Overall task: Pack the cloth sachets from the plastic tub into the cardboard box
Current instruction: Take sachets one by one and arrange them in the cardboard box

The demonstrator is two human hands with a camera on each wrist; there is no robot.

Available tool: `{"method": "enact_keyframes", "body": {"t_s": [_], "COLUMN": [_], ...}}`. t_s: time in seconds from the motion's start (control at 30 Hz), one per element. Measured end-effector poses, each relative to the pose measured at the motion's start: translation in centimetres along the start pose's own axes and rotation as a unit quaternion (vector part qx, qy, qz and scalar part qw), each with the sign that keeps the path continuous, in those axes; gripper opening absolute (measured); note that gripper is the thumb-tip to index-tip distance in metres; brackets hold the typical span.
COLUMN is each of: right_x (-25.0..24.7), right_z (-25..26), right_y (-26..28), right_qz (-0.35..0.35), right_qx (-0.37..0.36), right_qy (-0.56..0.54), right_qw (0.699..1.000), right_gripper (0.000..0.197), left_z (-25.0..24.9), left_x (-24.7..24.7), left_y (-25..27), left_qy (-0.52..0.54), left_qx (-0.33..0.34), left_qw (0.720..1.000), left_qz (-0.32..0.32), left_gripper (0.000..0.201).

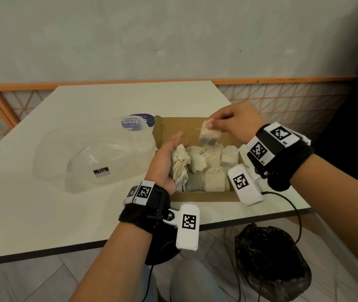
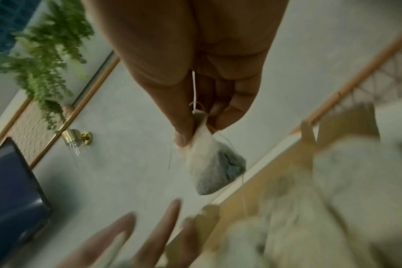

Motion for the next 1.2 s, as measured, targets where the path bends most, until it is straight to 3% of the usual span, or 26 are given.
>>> {"method": "enact_keyframes", "body": {"t_s": [0.1,0.17,0.27,0.3,0.4,0.5,0.6,0.7,0.77,0.97,1.1,1.2], "right_x": [-1.3,-0.7,0.9,1.5,2.9,3.1,2.5,3.2,4.0,5.8,5.4,5.3], "right_z": [0.7,0.8,1.4,1.6,2.4,2.7,2.1,0.7,-0.1,0.4,1.4,1.7], "right_y": [0.0,0.0,0.3,0.2,-0.2,-0.4,0.4,1.7,2.2,2.3,2.2,2.3], "right_qz": [-0.015,0.015,0.079,0.097,0.116,0.087,0.085,0.144,0.18,0.197,0.162,0.171], "right_qx": [-0.026,-0.033,-0.053,-0.059,-0.076,-0.086,-0.091,-0.056,-0.049,-0.086,-0.097,-0.086], "right_qy": [0.049,0.029,0.008,0.008,0.016,0.018,0.093,0.27,0.319,0.353,0.342,0.329], "right_qw": [0.998,0.999,0.995,0.993,0.99,0.992,0.988,0.95,0.929,0.911,0.921,0.925], "right_gripper": [0.014,0.022,0.029,0.03,0.028,0.018,0.029,0.035,0.034,0.039,0.027,0.033], "left_z": [0.2,-0.1,-0.2,0.0,0.3,0.4,0.1,0.1,0.2,0.1,0.0,-0.2], "left_x": [0.0,0.2,0.5,0.7,0.8,0.4,-0.4,-0.3,-0.3,-0.3,-0.2,0.2], "left_y": [-0.2,-0.1,0.1,0.1,0.1,0.0,-0.1,-0.2,-0.3,0.0,0.1,0.2], "left_qy": [-0.002,-0.015,-0.036,-0.046,-0.071,-0.067,-0.053,-0.031,-0.022,0.025,0.037,0.065], "left_qx": [0.003,0.024,0.041,0.041,0.042,0.037,0.034,0.024,0.016,0.016,0.017,0.025], "left_qw": [1.0,0.999,0.998,0.997,0.995,0.996,0.998,0.999,1.0,0.999,0.999,0.998], "left_qz": [0.014,0.026,0.04,0.053,0.051,0.033,-0.004,-0.001,0.002,-0.011,-0.012,0.003], "left_gripper": [0.018,0.014,0.051,0.052,0.025,0.009,0.011,0.008,0.008,0.012,0.013,0.016]}}
Point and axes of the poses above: each hand's wrist, its own y-axis away from the middle knuckle, its own x-axis out of the palm, z = x × y, the point moved 6 cm from there along -y, towards the middle knuckle, and after that the axes turned 11 degrees about z, right-handed, at the moved point
